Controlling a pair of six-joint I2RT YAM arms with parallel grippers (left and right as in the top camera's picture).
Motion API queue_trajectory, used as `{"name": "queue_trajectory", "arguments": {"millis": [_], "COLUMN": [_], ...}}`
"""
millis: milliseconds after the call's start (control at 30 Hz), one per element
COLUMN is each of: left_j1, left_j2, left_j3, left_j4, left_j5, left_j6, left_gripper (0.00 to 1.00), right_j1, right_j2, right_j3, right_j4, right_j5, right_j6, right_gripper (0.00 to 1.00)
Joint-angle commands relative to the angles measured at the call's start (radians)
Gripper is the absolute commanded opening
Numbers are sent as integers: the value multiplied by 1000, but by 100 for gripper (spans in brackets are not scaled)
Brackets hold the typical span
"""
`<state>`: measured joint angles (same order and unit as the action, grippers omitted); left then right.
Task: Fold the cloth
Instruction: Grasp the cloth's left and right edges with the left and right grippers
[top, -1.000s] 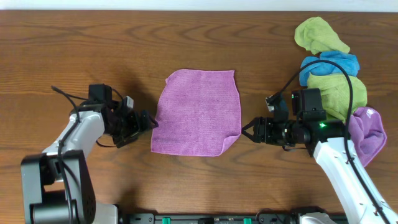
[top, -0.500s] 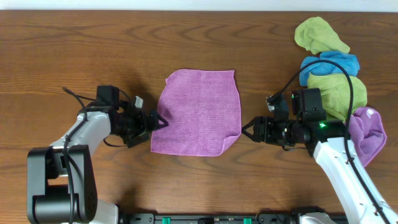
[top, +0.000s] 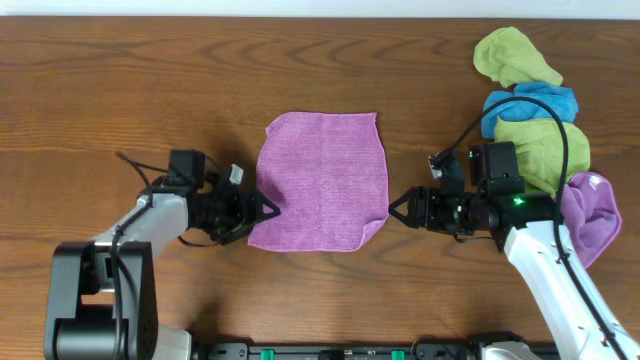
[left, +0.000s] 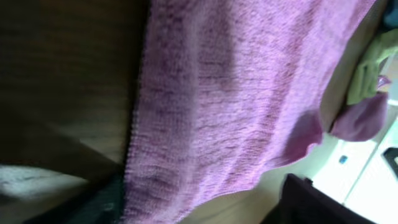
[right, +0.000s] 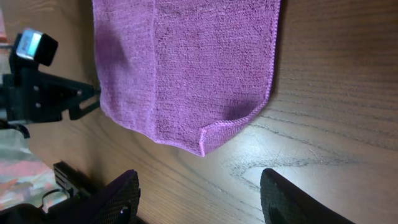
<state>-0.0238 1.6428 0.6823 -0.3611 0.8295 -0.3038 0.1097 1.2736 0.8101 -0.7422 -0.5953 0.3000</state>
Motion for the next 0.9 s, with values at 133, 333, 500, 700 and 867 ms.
{"name": "queue_trajectory", "arguments": {"millis": [133,333,500,700,867], "left_j1": [-11,-15,-69,-118,-96], "left_j2": [59,59,59,59,59], "left_j3": [-108,-112,-120,-119,-113], "left_j4": [13,42,90,97,97], "left_j5": [-129,-132,-135,-175,-164], "left_j6": [-11,-11,-42,-64,-63], "left_gripper": [54,24,31,6,6], "right_j1": [-3,-3,-3,-2,37], "right_j2": [-11,-11,-11,-11,-9], "right_j3": [-6,-6,-6,-6,-50], "right_j4": [-9,-24,-26,-59,-48], "right_j5": [-15,-14,-14,6,83], "right_j6": [10,10,10,10,10], "right_gripper": [63,64,64,64,65]}}
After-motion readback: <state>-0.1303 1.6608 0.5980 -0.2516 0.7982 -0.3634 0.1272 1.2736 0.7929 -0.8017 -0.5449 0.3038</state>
